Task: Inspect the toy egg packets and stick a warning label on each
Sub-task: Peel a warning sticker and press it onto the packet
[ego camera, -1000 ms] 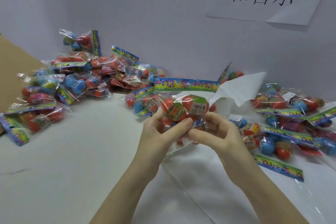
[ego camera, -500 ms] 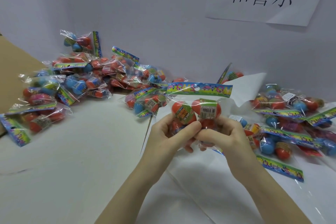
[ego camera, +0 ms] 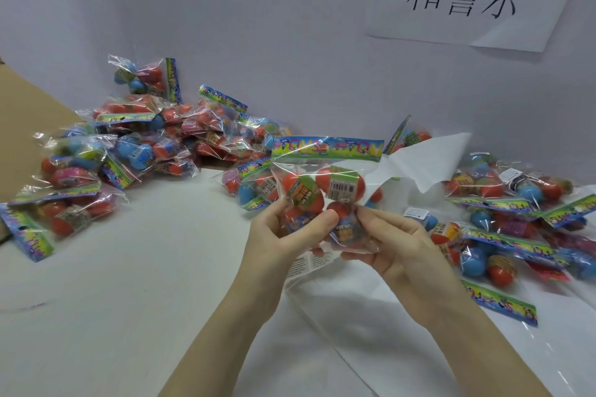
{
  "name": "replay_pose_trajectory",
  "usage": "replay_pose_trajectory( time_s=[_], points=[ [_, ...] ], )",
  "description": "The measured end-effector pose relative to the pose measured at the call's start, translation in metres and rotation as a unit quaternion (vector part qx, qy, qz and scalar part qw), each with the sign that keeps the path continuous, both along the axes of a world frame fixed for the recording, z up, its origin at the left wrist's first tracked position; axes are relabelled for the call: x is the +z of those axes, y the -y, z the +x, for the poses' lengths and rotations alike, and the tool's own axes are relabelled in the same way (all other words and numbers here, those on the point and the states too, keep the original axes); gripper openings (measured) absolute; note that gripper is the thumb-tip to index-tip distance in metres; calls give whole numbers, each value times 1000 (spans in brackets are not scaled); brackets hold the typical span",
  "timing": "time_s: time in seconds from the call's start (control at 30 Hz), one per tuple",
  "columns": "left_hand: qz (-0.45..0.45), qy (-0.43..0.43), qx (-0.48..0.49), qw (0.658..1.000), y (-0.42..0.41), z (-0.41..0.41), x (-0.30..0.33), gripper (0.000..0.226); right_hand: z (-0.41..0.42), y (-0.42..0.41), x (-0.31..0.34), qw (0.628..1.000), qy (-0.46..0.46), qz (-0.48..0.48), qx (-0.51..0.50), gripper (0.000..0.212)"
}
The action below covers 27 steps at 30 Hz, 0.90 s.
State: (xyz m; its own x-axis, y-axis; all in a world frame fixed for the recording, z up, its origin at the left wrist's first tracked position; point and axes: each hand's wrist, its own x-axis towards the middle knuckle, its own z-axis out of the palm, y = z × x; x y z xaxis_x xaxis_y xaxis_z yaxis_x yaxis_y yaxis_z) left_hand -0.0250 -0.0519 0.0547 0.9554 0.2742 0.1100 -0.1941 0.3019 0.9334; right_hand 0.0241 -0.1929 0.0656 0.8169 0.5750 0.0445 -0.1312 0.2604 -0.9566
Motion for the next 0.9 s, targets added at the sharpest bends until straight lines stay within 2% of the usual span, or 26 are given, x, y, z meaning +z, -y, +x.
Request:
replay_pose_trajectory(
  time_s=[0.13, 0.3, 0.43, 0.5, 0.53, 0.6, 0.63, 0.67, 0.73, 0.77, 0.8, 0.83, 0.9],
  points=[
    [-10, 9, 24, 1000, 1, 1, 0, 41, -2, -2, -1, 999, 35, -2, -16, 22],
    [9, 13, 32, 999, 1, 2, -3, 35, -3, -3, -3, 989, 120, -76, -37, 27],
    [57, 20, 7, 998, 2, 2, -4, 27, -1, 2, -3, 987, 119, -113, -2, 29],
    [103, 26, 16, 994, 3, 1, -2, 18, 1, 3, 0, 991, 96, -88, -4, 20],
    [117, 37, 28, 992, 3, 1, -2, 20, 2, 4, 1, 993, 91, -68, -28, 15],
    [116, 51, 89, 988, 0, 2, -3, 32, 9, 7, 2, 988, 68, 19, -134, 11],
    [111, 44, 140, 983, -2, 3, -4, 28, 13, 11, 4, 975, 53, 90, -194, 14],
    [111, 30, 194, 974, -5, 6, -6, 25, 18, 16, 6, 958, 38, 159, -235, 21],
    [152, -26, 296, 943, -10, 10, -13, 40, 25, 24, 10, 939, -1, 227, -258, 66],
    [196, -65, 321, 924, -12, 11, -14, 47, 27, 27, 10, 943, -16, 203, -264, 89],
    [256, -114, 327, 903, -14, 12, -16, 53, 27, 27, 9, 953, -17, 145, -266, 96],
    [329, -170, 315, 874, -16, 12, -19, 57, 26, 25, 5, 963, -6, 65, -261, 87],
    [473, -288, 253, 794, -22, 13, -25, 67, 23, 18, -2, 963, 39, -60, -259, 46]
  ],
)
